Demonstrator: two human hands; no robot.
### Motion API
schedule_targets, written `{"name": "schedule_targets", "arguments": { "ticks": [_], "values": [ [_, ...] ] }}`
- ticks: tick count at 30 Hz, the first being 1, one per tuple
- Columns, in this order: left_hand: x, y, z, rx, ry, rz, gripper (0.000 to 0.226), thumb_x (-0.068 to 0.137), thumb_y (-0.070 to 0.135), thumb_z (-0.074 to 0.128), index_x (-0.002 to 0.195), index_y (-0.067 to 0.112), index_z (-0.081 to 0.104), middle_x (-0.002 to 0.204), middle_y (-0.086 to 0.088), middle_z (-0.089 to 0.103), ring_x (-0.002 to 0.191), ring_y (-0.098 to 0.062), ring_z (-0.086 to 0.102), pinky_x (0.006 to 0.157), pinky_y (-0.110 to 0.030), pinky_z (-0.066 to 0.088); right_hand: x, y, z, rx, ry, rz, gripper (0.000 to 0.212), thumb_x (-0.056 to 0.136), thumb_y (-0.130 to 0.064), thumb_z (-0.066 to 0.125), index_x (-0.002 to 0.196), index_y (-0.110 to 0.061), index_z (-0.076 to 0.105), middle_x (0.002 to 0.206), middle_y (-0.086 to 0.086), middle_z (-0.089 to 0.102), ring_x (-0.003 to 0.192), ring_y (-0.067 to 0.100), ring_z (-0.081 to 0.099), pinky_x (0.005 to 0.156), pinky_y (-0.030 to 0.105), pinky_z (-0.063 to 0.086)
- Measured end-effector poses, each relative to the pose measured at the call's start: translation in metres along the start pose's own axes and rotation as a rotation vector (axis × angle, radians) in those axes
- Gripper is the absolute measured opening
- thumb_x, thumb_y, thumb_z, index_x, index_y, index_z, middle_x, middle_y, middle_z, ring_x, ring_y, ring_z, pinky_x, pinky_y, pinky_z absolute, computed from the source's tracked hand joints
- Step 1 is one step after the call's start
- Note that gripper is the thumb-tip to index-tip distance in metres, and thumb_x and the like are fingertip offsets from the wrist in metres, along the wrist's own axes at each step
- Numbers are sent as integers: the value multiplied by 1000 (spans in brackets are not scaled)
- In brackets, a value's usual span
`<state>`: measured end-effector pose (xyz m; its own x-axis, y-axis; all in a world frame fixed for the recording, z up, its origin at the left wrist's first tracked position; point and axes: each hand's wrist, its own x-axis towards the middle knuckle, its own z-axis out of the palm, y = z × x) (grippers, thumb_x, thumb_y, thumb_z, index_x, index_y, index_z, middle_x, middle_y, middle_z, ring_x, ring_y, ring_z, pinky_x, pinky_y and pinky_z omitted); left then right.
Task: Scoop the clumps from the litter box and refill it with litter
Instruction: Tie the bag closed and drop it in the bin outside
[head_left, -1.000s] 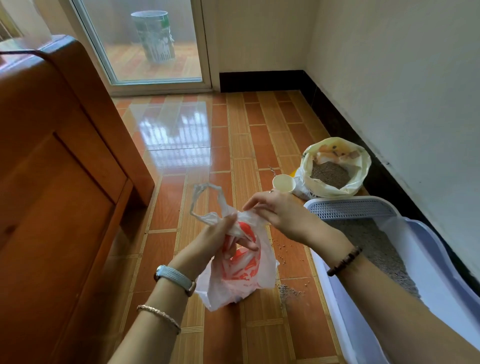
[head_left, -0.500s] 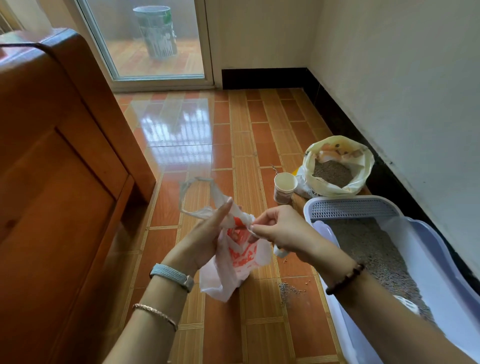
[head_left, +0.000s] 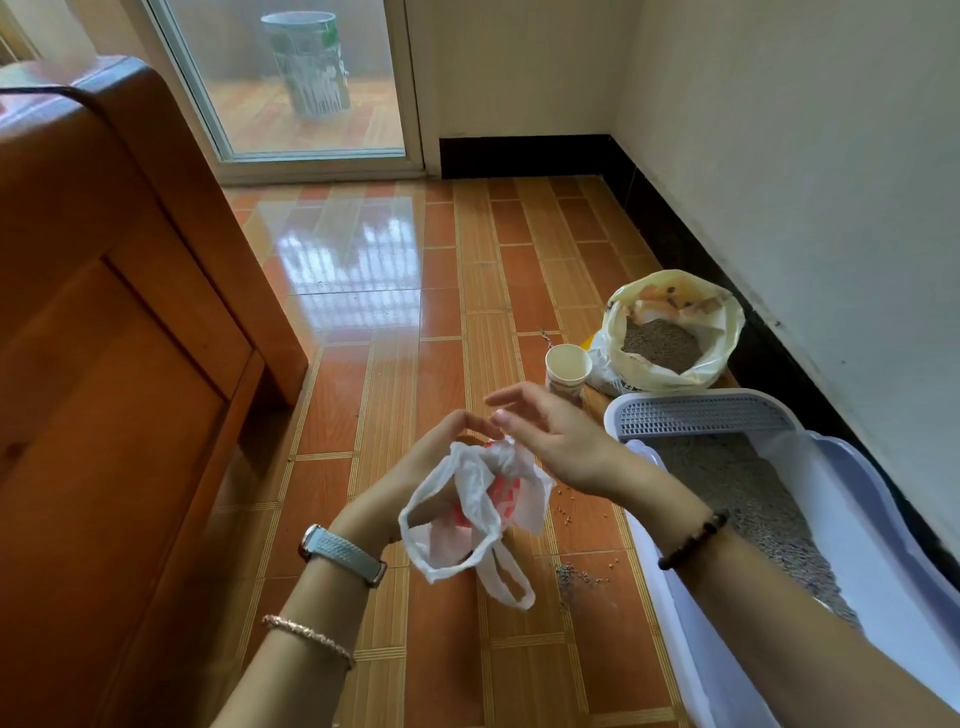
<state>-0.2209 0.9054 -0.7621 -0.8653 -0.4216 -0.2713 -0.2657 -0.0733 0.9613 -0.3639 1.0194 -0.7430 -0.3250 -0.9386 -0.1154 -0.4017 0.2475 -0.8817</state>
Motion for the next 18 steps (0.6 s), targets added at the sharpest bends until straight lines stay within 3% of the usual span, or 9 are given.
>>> {"name": "schedule_targets", "arguments": {
  "ticks": [2,4,7,10,13,16,18],
  "values": [
    [0,-5,0,177,-28,180,55,77,48,67,114,10,52,110,-5,62,100,-17,64,84,-30,53,0,4,9,72,-162,34,35,98,-33,53,129,-17,51,122,-1,62,115,11,59,99,34,49],
    [-5,-8,1,256,-54,251,47,80,42,66,114,12,52,111,-4,65,103,-17,66,85,-36,56,-1,8,9,116,-228,48,37,96,-31,57,128,-15,49,120,0,63,113,12,60,96,33,51],
    [-6,-14,-2,325,76,393,44,79,40,69,113,14,55,109,-3,67,99,-16,67,83,-43,58,-2,12,5,85,-214,33,38,91,-27,65,124,-15,51,107,2,66,103,14,65,92,34,53],
    [-4,-16,6,462,245,480,33,73,17,76,103,19,63,101,3,65,93,-15,65,77,-39,58,-2,16,6,102,-149,31,41,87,-26,71,123,-17,54,109,15,68,105,26,66,96,45,51],
    [-4,-18,14,645,461,580,36,70,4,80,98,22,65,98,6,54,89,-12,58,71,-26,55,-5,15,4,207,-166,72,38,88,-40,66,122,-23,56,100,6,71,99,20,69,88,34,54],
    [-5,-22,14,783,609,703,36,70,3,83,96,19,63,92,0,53,74,-13,57,54,-27,54,-9,13,0,381,-162,103,29,100,-30,46,122,-18,60,116,8,68,105,13,63,88,24,50],
    [-7,-21,17,772,655,753,30,74,6,80,94,17,60,89,-2,54,67,-13,55,49,-25,52,-12,15,-1,455,-188,90,28,101,-24,45,123,-16,61,120,12,66,105,14,62,86,24,51]
  ]
}}
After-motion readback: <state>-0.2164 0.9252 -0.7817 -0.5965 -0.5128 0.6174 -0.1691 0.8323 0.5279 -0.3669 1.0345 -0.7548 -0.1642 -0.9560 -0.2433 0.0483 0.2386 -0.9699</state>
